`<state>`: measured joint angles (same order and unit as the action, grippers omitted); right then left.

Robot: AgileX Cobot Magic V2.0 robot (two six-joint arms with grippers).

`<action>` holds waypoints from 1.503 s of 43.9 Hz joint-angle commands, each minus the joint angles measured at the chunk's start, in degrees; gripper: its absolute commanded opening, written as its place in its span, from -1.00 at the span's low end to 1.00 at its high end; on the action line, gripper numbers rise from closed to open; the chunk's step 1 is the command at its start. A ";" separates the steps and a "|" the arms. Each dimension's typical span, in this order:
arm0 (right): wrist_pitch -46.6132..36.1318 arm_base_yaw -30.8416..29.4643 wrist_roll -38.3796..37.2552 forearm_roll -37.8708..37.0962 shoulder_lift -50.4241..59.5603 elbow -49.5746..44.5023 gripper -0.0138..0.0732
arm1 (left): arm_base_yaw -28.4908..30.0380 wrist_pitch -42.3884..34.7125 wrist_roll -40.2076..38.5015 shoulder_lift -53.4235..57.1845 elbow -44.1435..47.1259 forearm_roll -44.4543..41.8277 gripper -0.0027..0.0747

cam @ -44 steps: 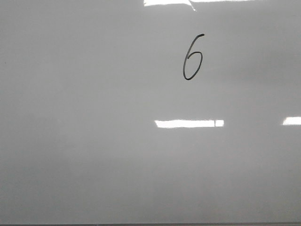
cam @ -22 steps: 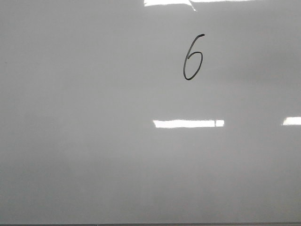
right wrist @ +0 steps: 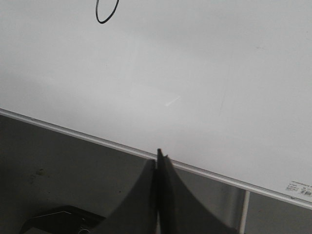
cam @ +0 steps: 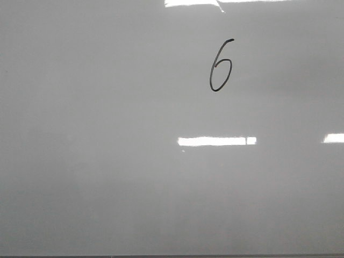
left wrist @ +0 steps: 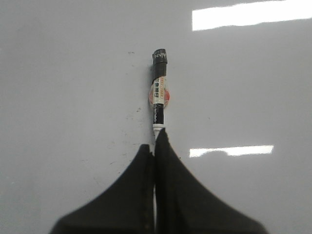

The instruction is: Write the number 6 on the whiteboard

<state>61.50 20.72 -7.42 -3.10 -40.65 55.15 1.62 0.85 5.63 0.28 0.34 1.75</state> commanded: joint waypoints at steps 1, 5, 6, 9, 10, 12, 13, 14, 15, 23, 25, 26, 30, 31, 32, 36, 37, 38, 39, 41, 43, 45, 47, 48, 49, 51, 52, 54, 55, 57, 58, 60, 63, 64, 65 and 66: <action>-3.19 -0.30 0.35 -0.24 0.11 1.16 -0.96 | -0.19 -4.84 -0.14 0.92 0.20 0.64 -0.98; -3.50 -0.15 0.35 -0.11 1.04 0.57 -0.96 | -0.19 -4.84 -0.14 0.92 0.20 0.64 -0.98; -3.61 -0.52 0.35 -0.39 1.61 0.21 -0.96 | -0.19 -4.84 -0.14 0.92 0.20 0.64 -0.98; -5.13 -2.50 0.35 -0.06 4.09 -2.06 -0.96 | -0.19 -4.84 -0.14 0.80 0.20 0.64 -0.98; -6.16 -3.24 0.35 0.21 5.01 -3.00 -0.95 | -0.19 -4.84 -0.14 0.80 0.20 0.64 -0.98; -8.44 -4.79 1.57 0.79 7.07 -5.21 -0.95 | -0.19 -4.84 -0.14 0.80 0.20 0.64 -0.98; -10.28 -5.91 2.86 1.56 8.56 -6.98 -0.95 | -0.19 -4.84 -0.14 0.80 0.20 0.64 -0.98; -11.70 -6.79 4.29 2.38 9.37 -7.90 -0.95 | -0.19 -4.84 -0.14 0.80 0.20 0.64 -0.98; -13.23 -7.72 6.39 3.10 11.06 -9.82 -0.95 | -0.19 -4.84 -0.14 0.80 0.20 0.64 -0.98; -28.27 -15.17 11.17 6.00 22.35 -24.12 -0.96 | -0.19 -4.84 -0.14 0.80 0.20 0.64 -0.98; -32.46 -16.51 11.17 6.00 25.04 -27.53 -0.96 | -0.19 -4.84 -0.14 0.80 0.20 0.64 -0.98; -34.31 -17.29 11.17 6.00 26.77 -29.71 -0.96 | -0.19 -4.84 -0.14 0.80 0.20 0.64 -0.98; -41.97 -19.04 11.11 6.00 31.73 -36.47 -0.96 | -0.19 -4.84 -0.14 0.80 0.20 0.64 -0.98; -44.23 -19.29 11.11 6.00 32.66 -37.95 -0.96 | -0.19 -4.84 -0.14 0.80 0.20 0.64 -0.98; -45.39 -19.53 11.11 6.00 33.51 -39.37 -0.96 | -0.19 -4.84 -0.14 0.80 0.20 0.64 -0.98; -52.86 -19.87 11.07 6.00 36.26 -44.71 -0.96 | -0.19 -4.84 -0.14 0.80 0.20 0.64 -0.98; -54.56 -19.87 11.07 6.00 36.99 -46.36 -0.96 | -0.19 -4.84 -0.14 0.80 0.20 0.64 -0.98; -56.22 -19.87 11.07 6.00 37.49 -47.52 -0.96 | -0.19 -4.84 -0.14 0.80 0.20 0.64 -0.98; -57.85 -19.87 11.07 6.00 37.77 -48.27 -0.96 | -0.19 -4.84 -0.14 0.80 0.20 0.64 -0.98; -61.50 -20.29 11.07 6.00 38.72 -50.81 -0.96 | -0.19 -4.84 -0.14 0.80 0.20 0.64 -0.98; -64.85 -20.94 11.07 6.00 39.50 -52.87 -0.96 | -0.19 -4.84 -0.14 0.80 0.20 0.64 -0.98; -67.07 -21.54 11.05 6.00 40.33 -54.81 -0.96 | -0.19 -4.84 -0.14 0.80 0.20 0.64 -0.98; -69.59 -22.01 11.05 6.00 41.34 -56.58 -0.96 | -0.19 -4.84 -0.14 0.80 0.20 0.64 -0.98; -68.44 -22.09 11.05 6.00 41.95 -56.58 -0.96 | -0.19 -4.84 -0.14 0.80 0.20 0.64 -0.98; -67.16 -22.16 11.05 6.00 42.51 -56.32 -0.96 | -0.19 -4.84 -0.14 0.80 0.20 0.64 -0.98; -67.22 -22.16 11.05 6.00 42.37 -56.40 -0.96 | -0.19 -4.84 -0.14 0.80 0.20 0.64 -0.98; -66.76 -22.16 11.00 6.00 42.35 -56.40 -0.96 | -0.19 -4.84 -0.14 0.80 0.20 0.64 -0.98; -66.40 -22.16 10.88 6.00 42.40 -56.40 -0.96 | -0.19 -4.84 -0.14 0.80 0.20 0.64 -0.98; -66.25 -22.07 10.91 6.00 42.40 -56.40 -0.96 | -0.19 -4.84 -0.14 0.80 0.20 0.64 -0.98; -66.17 -22.01 10.91 6.00 42.35 -56.40 -0.96 | -0.19 -4.84 -0.14 0.80 0.20 0.64 -0.98; -66.17 -22.01 10.84 6.00 42.34 -56.40 -0.96 | -0.19 -4.84 -0.14 0.80 0.20 0.64 -0.98; -66.17 -22.01 10.76 6.00 42.34 -56.40 -0.96 | -0.19 -4.84 -0.14 0.80 0.20 0.64 -0.98; -66.22 -22.01 10.77 6.00 42.34 -56.40 -0.96 | -0.19 -4.84 -0.14 0.80 0.20 0.64 -0.98; -66.22 -22.01 10.77 6.00 42.34 -56.40 -0.96 | -0.19 -4.84 -0.14 0.80 0.20 0.64 -0.98; -66.22 -22.01 10.77 6.00 42.34 -56.40 -0.96 | -0.19 -4.84 -0.14 0.80 0.20 0.64 -0.98; -66.53 -22.01 10.65 6.00 42.34 -56.40 -0.96 | -0.19 -4.84 -0.14 0.80 0.20 0.64 -0.98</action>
<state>0.00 -1.12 3.13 2.70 0.66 -1.47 1.62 0.76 5.65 0.28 0.34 1.75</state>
